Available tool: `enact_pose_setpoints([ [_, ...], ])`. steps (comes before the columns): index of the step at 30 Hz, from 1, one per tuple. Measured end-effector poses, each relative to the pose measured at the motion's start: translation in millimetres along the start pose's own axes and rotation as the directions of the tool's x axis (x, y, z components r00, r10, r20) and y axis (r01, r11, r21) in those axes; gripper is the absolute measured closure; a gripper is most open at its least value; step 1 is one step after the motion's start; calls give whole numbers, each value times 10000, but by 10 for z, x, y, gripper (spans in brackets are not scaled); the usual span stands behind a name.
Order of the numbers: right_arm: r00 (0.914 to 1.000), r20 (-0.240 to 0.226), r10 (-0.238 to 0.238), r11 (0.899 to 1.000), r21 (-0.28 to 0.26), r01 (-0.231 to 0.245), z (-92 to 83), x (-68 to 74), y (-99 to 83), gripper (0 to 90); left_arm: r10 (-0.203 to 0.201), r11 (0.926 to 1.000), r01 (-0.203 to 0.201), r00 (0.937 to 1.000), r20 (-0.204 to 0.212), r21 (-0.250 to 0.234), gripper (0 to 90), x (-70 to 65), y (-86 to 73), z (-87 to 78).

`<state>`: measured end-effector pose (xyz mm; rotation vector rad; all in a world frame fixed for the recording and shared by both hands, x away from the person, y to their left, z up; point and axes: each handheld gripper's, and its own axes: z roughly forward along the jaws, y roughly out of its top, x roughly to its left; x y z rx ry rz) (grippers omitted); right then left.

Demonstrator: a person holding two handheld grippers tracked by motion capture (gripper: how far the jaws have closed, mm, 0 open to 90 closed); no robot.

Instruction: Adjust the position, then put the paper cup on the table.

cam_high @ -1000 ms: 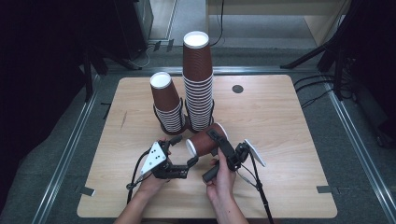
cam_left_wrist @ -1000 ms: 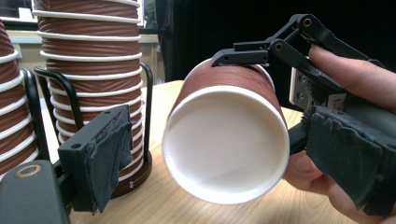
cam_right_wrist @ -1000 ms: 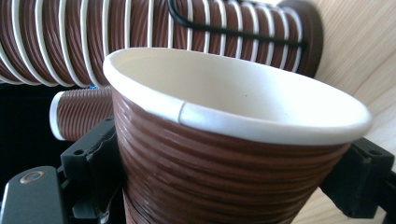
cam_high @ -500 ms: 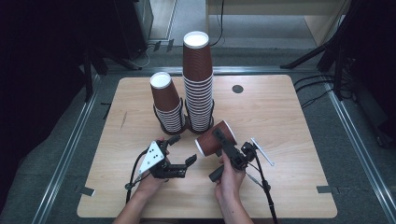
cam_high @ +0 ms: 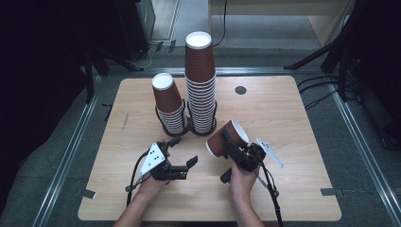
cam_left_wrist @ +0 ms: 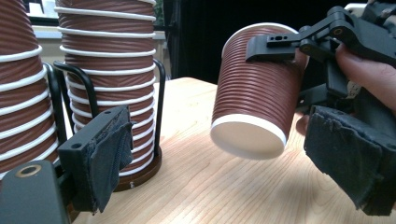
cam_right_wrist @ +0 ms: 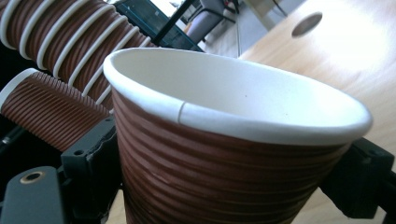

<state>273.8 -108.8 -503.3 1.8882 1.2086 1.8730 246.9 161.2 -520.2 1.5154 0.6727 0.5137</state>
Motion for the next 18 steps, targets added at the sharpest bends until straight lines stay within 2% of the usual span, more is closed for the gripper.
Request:
enact_pose_setpoints([
  [1, 9994, 18, -336, 9994, -120, 336, -14, -4, 23, 122, -11, 10000, 11, 10000, -27, 30, 88, 7, 0, -9],
  [5, 9977, 109, -667, 9975, -228, 669, -30, -17, 66, 121, 23, 10000, -22, 10000, -83, 72, 88, 17, 0, -22],
  [7, 9938, 250, -1085, 9931, -413, 1094, -45, -39, 113, 121, -33, 10000, 34, 10000, -94, 71, 88, 25, -9, -33],
  [11, 9866, 391, -1583, 9848, -662, 1606, -84, -47, 195, 121, -32, 9999, 34, 9999, -135, 104, 89, 28, -16, -55],
  [12, 9866, 391, -1583, 9848, -662, 1606, -84, -47, 195, 121, -32, 9999, 34, 9999, -135, 104, 89, 28, -16, -55],
  [13, 9804, 445, -1919, 9775, -804, 1950, -101, -45, 238, 120, -39, 9999, 41, 9998, -176, 127, 88, 43, -11, -69],
  [15, 9736, 527, -2223, 9694, -945, 2264, -118, -48, 281, 120, -33, 9999, 35, 9998, -204, 127, 88, 53, -8, -76],
  [18, 9569, 782, -2797, 9511, -1131, 2873, -142, -76, 346, 120, -63, 9999, 67, 9993, -362, 103, 88, 98, 0, -120],
])
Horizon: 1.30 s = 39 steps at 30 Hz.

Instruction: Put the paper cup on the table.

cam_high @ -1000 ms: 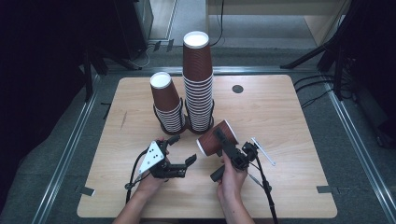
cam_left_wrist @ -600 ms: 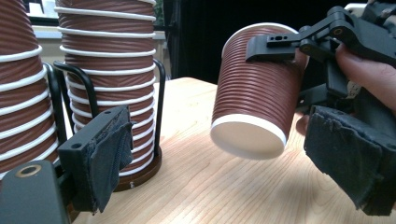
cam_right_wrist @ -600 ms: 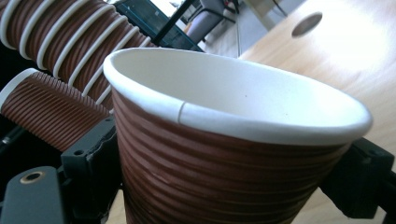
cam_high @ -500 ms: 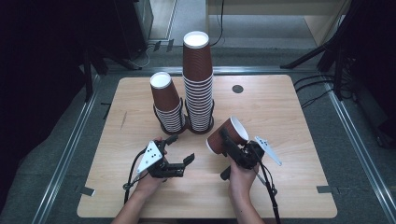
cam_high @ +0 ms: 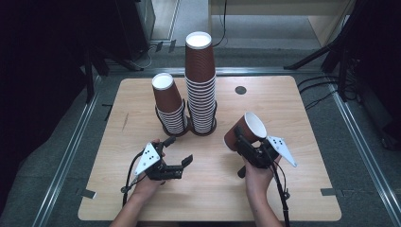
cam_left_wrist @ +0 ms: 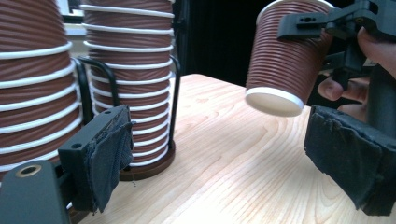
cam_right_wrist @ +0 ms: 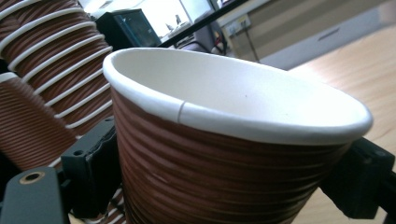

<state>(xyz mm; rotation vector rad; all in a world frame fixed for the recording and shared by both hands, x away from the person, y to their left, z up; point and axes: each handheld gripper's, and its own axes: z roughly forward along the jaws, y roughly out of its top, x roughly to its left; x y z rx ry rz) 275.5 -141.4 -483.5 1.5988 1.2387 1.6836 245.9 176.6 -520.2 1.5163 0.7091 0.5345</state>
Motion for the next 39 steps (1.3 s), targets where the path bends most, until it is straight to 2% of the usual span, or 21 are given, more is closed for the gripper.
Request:
enact_pose_setpoints([
  [2, 9994, 143, -300, 9995, -98, 302, -4, -35, 30, 120, -81, 10000, 81, 10000, -40, -17, 89, 16, -4, -18],
  [4, 9990, 184, -398, 9991, -122, 400, -6, -48, 44, 119, -64, 10000, 64, 10000, -64, 11, 88, 25, -6, -25],
  [5, 9973, 287, -674, 9974, -239, 681, -5, -87, 69, 120, -46, 10000, 47, 9999, -104, 43, 89, 42, -9, -38],
  [6, 9973, 287, -674, 9974, -239, 681, -5, -87, 69, 120, -46, 10000, 47, 9999, -104, 43, 88, 42, -9, -38],
  [7, 9936, 411, -1051, 9936, -381, 1067, 1, -116, 86, 119, -41, 10000, 42, 9999, -151, 53, 88, 65, -9, -51],
  [10, 9877, 422, -1505, 9869, -523, 1526, 2, -161, 108, 119, -87, 9999, 89, 9996, -250, 70, 88, 107, -5, -80],
  [13, 9740, 505, -2210, 9709, -831, 2246, -5, -193, 123, 119, -138, 9997, 145, 9992, -369, 197, 89, 143, 0, -118],
  [14, 9740, 505, -2210, 9709, -831, 2246, -5, -193, 123, 119, -138, 9997, 145, 9992, -369, 197, 89, 143, 0, -118],
  [15, 9673, 590, -2466, 9635, -921, 2512, -5, -215, 132, 119, -155, 9995, 167, 9989, -436, 255, 89, 162, -1, -143],
  [16, 9673, 590, -2466, 9635, -921, 2512, -5, -215, 132, 119, -155, 9995, 167, 9989, -436, 255, 89, 162, -1, -143],
  [17, 9599, 731, -2707, 9564, -929, 2768, 6, -239, 141, 119, -160, 9994, 175, 9987, -487, 298, 89, 175, -3, -167],
  [18, 9599, 731, -2707, 9564, -929, 2768, 6, -239, 141, 119, -160, 9994, 175, 9987, -487, 298, 89, 175, -3, -167],
  [19, 9557, 755, -2844, 9524, -922, 2907, 20, -272, 153, 118, -162, 9994, 179, 9984, -542, 297, 89, 190, -3, -196],
  [21, 9554, 639, -2883, 9521, -866, 2931, 38, -304, 162, 118, -173, 9994, 190, 9982, -570, 288, 89, 199, -2, -213],
  [23, 9473, 714, -3122, 9440, -893, 3178, 48, -332, 157, 118, -160, 9995, 179, 9975, -685, 272, 89, 220, -1, -253],
  [27, 9363, 788, -3424, 9337, -826, 3484, 72, -392, 143, 118, -168, 9994, 195, 9958, -898, 285, 89, 279, -13, -354],
  [30, 9325, 949, -3486, 9310, -801, 3562, 80, -446, 140, 118, -193, 9992, 225, 9949, -988, 317, 89, 303, -23, -406],
  [33, 9329, 975, -3466, 9331, -657, 3535, 103, -521, 128, 118, -158, 9991, 200, 9940, -1080, 383, 89, 328, -29, -453],
  [36, 9192, 1134, -3770, 9218, -513, 3843, 120, -580, 99, 117, -237, 9989, 284, 9926, -1187, 379, 89, 361, -41, -489],
  [39, 9113, 1236, -3928, 9150, -465, 4007, 128, -632, 72, 116, -281, 9989, 325, 9914, -1278, 326, 89, 381, -48, -513],
])
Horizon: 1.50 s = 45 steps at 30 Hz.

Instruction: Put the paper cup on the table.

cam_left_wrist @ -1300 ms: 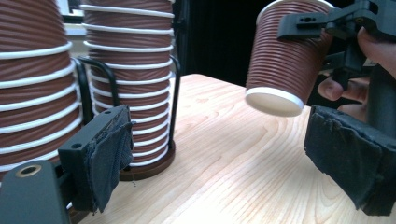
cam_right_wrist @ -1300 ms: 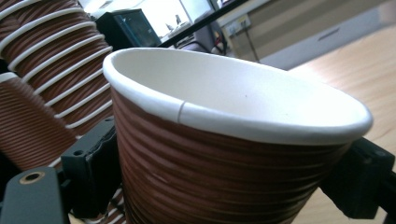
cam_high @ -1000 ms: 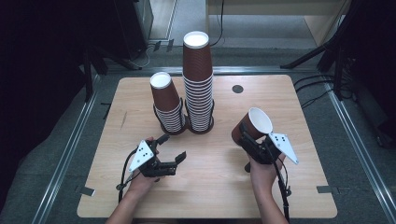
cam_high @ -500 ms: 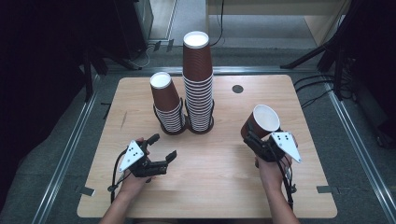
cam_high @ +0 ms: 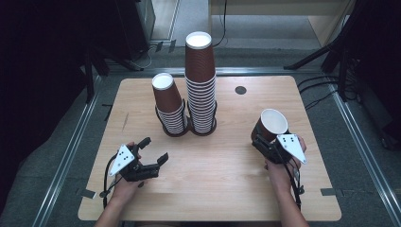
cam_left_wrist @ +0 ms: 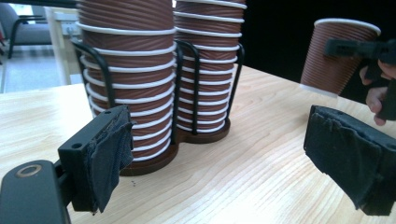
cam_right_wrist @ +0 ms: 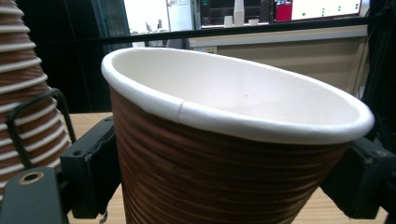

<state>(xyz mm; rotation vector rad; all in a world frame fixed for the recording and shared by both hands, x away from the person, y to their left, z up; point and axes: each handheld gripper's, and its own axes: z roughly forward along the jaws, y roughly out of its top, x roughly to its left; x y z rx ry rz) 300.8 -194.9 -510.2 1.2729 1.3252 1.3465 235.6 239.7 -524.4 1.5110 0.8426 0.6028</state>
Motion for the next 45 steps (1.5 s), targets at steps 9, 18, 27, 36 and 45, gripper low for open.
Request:
enact_pose_setpoints([
  [9, 9988, 455, -207, 9997, -80, 211, 32, -115, -70, 115, 11, 10000, -13, 9989, -478, -32, 89, 54, -81, -97],
  [18, 9930, 755, -913, 9958, 84, 910, 71, -195, -137, 112, 94, 9995, -59, 9938, -1112, 310, 54, 24, -140, -255],
  [27, 9874, 870, -1319, 9912, 255, 1301, 84, -264, -204, 111, -61, 9977, 190, 9816, -1909, 655, 12, 108, -176, -395],
  [36, 9853, 717, -1552, 9869, 546, 1515, 91, -315, -249, 110, 46, 9957, 157, 9761, -2175, 915, 3, 147, -224, -564],
  [45, 9836, 694, -1664, 9834, 849, 1603, 107, -314, -283, 107, 52, 9961, 173, 9673, -2536, 865, 3, 163, -224, -616],
])
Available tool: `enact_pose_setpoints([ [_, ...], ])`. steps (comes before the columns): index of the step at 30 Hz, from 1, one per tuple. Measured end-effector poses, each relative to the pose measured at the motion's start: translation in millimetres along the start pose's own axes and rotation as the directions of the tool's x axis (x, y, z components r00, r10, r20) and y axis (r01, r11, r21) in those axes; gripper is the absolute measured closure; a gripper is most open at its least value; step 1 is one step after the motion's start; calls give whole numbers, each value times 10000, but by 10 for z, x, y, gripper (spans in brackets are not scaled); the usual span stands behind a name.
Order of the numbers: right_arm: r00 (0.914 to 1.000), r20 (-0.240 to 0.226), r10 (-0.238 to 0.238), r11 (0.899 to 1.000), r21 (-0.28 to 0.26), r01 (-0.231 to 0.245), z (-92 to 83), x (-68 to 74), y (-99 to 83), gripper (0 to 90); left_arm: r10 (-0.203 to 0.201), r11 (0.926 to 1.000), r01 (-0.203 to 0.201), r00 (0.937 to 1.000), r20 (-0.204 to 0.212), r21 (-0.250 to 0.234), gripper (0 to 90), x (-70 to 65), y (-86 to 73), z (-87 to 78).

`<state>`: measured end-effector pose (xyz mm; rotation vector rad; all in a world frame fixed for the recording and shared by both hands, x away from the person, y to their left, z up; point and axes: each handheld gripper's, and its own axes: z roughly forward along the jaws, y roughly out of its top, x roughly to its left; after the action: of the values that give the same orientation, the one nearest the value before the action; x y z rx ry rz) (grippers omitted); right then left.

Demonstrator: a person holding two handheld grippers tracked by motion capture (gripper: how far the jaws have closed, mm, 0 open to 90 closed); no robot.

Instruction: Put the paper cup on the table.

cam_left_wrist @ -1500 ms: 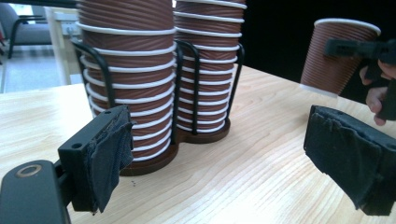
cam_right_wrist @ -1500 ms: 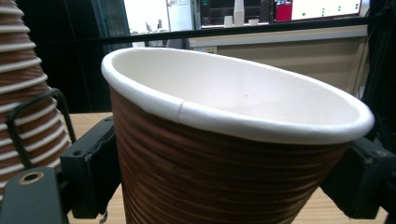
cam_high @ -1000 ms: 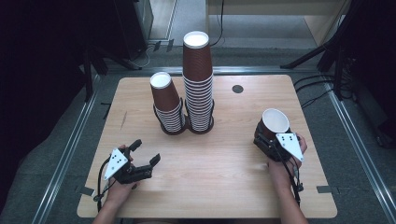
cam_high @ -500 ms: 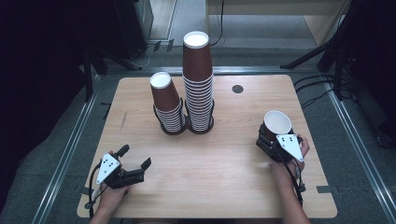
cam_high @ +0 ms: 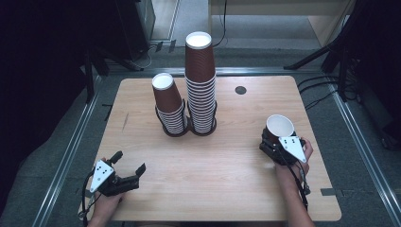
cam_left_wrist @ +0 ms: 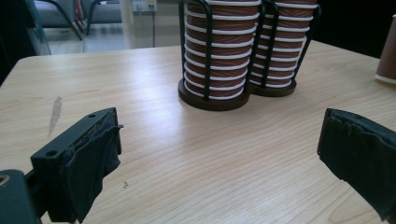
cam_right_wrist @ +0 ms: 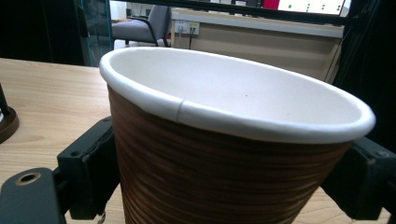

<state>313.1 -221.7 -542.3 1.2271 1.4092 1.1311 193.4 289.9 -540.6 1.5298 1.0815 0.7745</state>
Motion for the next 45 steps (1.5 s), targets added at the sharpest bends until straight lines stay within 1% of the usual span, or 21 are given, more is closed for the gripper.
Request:
enact_pose_setpoints([
  [4, 9998, 67, -188, 9997, 180, 187, 12, 4, -20, 106, -103, 9999, 103, 9999, -21, -4, 3, 19, -8, -6],
  [5, 9993, 111, -351, 9992, 169, 349, 10, 6, -40, 106, -127, 9999, 127, 9999, 9, 10, 3, 26, -22, -4],
  [9, 9994, 85, -346, 9992, 208, 344, 3, -3, -41, 105, -267, 9996, 267, 9996, 10, -30, 3, 44, -25, -1],
  [13, 9994, 13, -340, 9991, 236, 340, 2, -11, -39, 100, -263, 9996, 263, 9997, -11, -41, 3, 46, -25, -4],
  [14, 9992, -15, -392, 9988, 286, 392, -2, -13, -37, 86, -249, 9997, 249, 9997, -23, -23, 3, 45, -26, -3],
  [17, 9989, -256, -391, 9981, 471, 403, 0, -25, -35, 0, -253, 9997, 252, 9997, -17, -22, 3, 47, -26, -4],
  [19, 9990, -372, -254, 9984, 494, 272, -11, -37, -31, 0, -271, 9996, 271, 9996, -16, -37, 3, 51, -27, -6],
  [21, 9994, -344, -26, 9990, 451, 42, -30, -50, -27, 0, -291, 9996, 291, 9996, -36, -51, 3, 54, -26, -6],
  [22, 9994, -344, -26, 9990, 451, 42, -30, -50, -27, 0, -291, 9996, 291, 9996, -36, -51, 3, 54, -26, -6],
  [24, 9993, -297, 225, 9990, 386, -213, -63, -83, -20, 0, -294, 9995, 294, 9996, -42, -75, 3, 56, -25, -9],
  [26, 9993, -284, 228, 9991, 367, -218, -74, -95, -20, 0, -285, 9996, 285, 9996, -43, -72, 3, 57, -25, -11],
  [30, 9986, -262, 465, 9986, 267, -458, -160, -162, -35, 0, -243, 9997, 242, 9997, -57, -50, 3, 55, -25, -11],
  [31, 9986, -262, 465, 9986, 267, -458, -160, -162, -35, 0, -243, 9997, 242, 9997, -57, -50, 3, 55, -25, -11],
  [33, 9982, -294, 520, 9985, 198, -514, -215, -202, -43, 0, -264, 9996, 263, 9996, -67, -51, 3, 53, -25, -9],
  [35, 9981, -366, 487, 9987, 158, -481, -232, -217, -45, 0, -226, 9997, 225, 9997, -63, -37, 3, 52, -25, -10],
  [40, 9974, -573, 442, 9990, -79, -448, -338, -264, -62, 0, -242, 9997, 241, 9997, -64, -29, 3, 51, -26, -6],
  [45, 9961, -742, 478, 9988, -102, -487, -399, -280, -59, 0, -230, 9997, 230, 9997, -58, -18, 3, 50, -26, -6],
])
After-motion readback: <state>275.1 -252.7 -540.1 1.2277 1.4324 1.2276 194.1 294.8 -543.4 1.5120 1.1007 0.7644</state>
